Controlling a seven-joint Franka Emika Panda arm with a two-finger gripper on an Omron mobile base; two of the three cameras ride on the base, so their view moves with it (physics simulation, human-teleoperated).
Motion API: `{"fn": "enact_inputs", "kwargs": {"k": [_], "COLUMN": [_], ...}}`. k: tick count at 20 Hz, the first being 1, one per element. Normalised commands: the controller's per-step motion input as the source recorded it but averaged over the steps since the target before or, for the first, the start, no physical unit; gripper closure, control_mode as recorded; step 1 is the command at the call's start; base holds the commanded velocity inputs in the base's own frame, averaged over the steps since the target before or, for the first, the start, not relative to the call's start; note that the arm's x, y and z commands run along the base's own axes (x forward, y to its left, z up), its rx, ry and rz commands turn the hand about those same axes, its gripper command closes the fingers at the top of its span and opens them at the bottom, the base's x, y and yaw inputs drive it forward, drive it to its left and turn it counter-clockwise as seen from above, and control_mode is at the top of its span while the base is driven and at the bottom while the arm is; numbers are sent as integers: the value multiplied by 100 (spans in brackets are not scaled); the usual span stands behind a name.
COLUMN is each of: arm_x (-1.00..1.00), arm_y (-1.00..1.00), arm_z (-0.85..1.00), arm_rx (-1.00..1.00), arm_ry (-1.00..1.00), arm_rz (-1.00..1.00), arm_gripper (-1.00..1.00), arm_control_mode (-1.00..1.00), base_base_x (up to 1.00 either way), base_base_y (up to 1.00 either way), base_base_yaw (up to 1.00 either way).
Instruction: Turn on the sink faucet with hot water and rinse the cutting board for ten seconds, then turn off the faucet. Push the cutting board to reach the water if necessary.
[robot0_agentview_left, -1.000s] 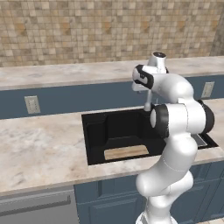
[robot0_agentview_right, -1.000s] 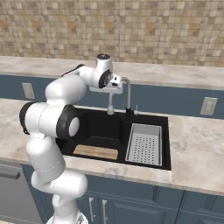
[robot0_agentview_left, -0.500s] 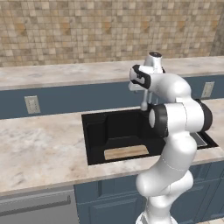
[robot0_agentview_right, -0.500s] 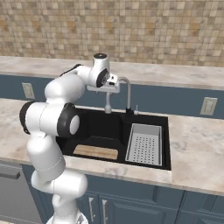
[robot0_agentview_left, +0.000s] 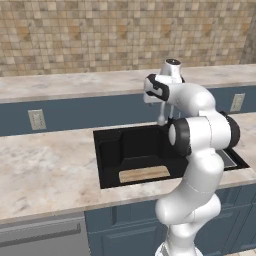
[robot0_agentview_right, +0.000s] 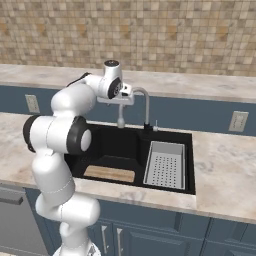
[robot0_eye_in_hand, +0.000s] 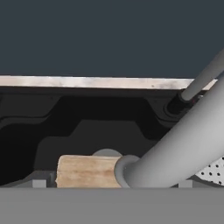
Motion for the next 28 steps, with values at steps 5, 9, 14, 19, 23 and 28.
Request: {"fn": "enact_inputs", "kwargs": {"k": [5, 9, 14, 19, 23, 28], "arm_x": [14, 11, 13, 12, 0, 0], "arm_y": [35, 28, 24, 20, 4, -4], "arm_z": [0, 0, 0, 0, 0, 0], "arm_rx": [0, 0, 0, 0, 0, 0], "arm_ry": [0, 0, 0, 0, 0, 0], "arm_rz": [0, 0, 0, 0, 0, 0], "arm_gripper": [-100, -100, -100, -100, -100, -100], "arm_control_mode": [-100, -100, -100, -100, -100, -100], "base_base_x": [0, 0, 0, 0, 0, 0], "base_base_y": [0, 0, 0, 0, 0, 0], "base_base_yaw": [0, 0, 0, 0, 0, 0]}}
